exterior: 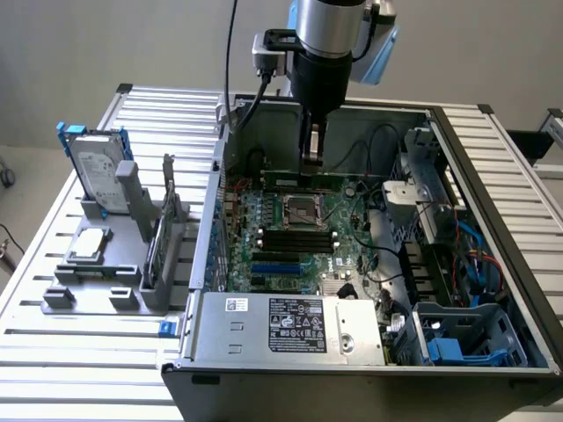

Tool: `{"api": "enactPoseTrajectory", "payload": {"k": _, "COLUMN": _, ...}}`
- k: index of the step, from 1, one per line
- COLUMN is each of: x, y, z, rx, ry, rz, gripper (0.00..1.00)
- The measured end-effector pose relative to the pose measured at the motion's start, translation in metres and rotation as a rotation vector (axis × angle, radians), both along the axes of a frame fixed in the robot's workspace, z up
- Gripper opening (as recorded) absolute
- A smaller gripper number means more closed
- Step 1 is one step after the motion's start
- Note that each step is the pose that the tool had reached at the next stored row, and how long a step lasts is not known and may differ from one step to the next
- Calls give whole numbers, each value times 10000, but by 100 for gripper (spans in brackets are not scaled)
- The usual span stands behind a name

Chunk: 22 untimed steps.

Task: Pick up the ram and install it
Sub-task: 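Insert the ram into the slot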

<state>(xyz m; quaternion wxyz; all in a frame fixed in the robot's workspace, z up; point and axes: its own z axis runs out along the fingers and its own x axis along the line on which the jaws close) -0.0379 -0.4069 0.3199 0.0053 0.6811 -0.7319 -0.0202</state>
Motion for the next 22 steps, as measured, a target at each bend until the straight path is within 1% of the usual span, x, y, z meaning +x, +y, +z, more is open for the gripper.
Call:
{"api": "enactPoseTrajectory", "payload": {"k": 2, "x": -2, "y": -4, "z": -36, "rx": 2, "ry": -1, "rz": 2, "gripper": 14}}
{"api": "enactPoseTrajectory", "payload": {"k": 8, "x": -6, "y": -43, "z": -147, "rx": 2, "ry": -15, "rz": 0, "gripper": 14}}
{"api": "enactPoseTrajectory", "payload": {"k": 22, "x": -6, "y": -76, "z": -400, "rx": 1, "ry": -16, "rz": -78, "gripper": 14}}
